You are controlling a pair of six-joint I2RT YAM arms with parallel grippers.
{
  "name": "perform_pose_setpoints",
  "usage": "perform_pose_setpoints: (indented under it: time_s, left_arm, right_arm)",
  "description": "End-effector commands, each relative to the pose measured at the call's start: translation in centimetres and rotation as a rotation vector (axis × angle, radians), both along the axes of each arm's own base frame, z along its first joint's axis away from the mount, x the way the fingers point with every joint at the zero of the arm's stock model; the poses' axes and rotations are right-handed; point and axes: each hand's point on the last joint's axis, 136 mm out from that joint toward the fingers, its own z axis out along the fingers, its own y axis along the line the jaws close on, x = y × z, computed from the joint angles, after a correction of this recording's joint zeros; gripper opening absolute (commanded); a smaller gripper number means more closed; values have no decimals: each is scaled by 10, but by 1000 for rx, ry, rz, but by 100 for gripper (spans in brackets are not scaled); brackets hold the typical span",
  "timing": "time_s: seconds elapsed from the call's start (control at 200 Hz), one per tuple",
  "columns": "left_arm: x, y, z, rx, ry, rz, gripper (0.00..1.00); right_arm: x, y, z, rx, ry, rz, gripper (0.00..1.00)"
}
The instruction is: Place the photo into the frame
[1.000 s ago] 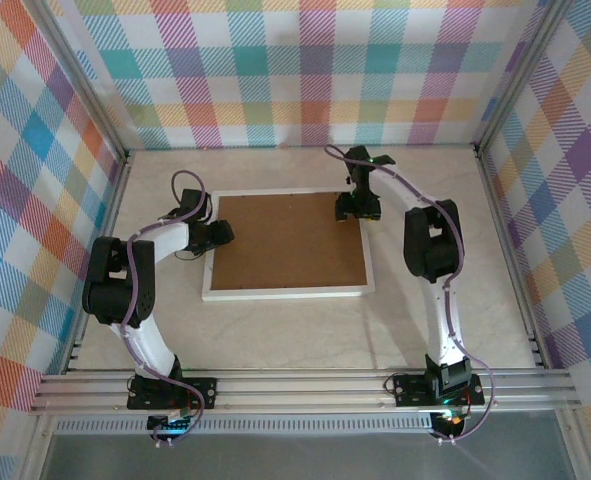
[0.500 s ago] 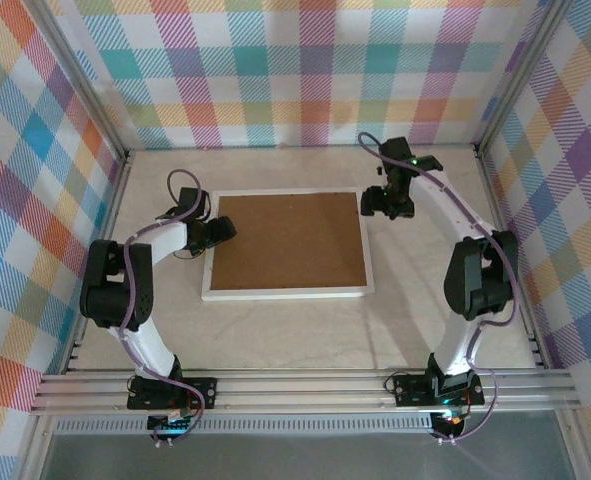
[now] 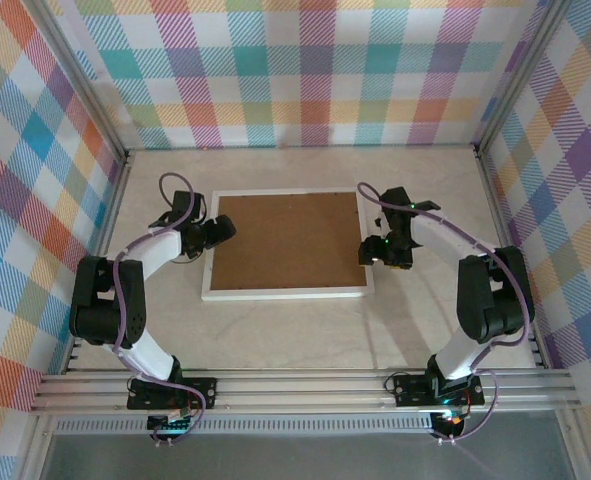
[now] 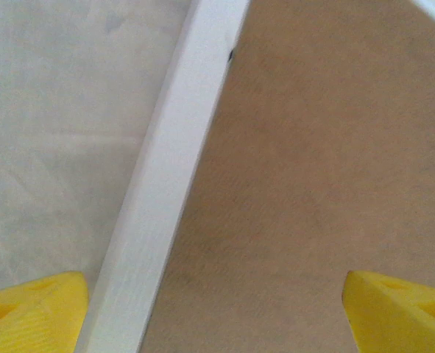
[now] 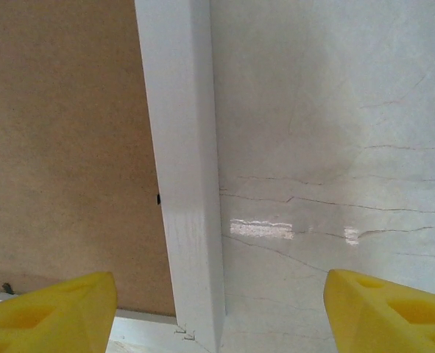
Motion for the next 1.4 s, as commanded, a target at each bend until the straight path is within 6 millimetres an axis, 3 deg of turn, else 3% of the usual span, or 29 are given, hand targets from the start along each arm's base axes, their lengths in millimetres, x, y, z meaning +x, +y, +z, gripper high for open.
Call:
perform_pose_setpoints:
  time_s: [0.0, 0.165, 0.35, 0.8, 1.03, 1.395]
  left_arm:
    - [-3, -1, -2, -25, -6, 7, 90]
    - [-10, 0, -11, -20, 12, 7, 90]
    - [-14, -1, -19, -27, 31, 5, 90]
    - [-15, -8, -31, -66, 50, 0, 90]
    - [-17, -25, -38, -110, 56, -37, 89]
    - [-21, -35, -41, -115, 67, -52, 89]
  right_arm:
    - [4, 4, -6, 12, -18, -32, 74]
    - [12, -9, -11, -61, -49, -67, 74]
    - [19, -7, -17, -66, -40, -64, 74]
    - [3, 0, -49, -44, 51, -63, 75]
    - [-10, 12, -65, -99, 105, -21, 75]
    - [-8, 45, -71, -54, 138, 13, 75]
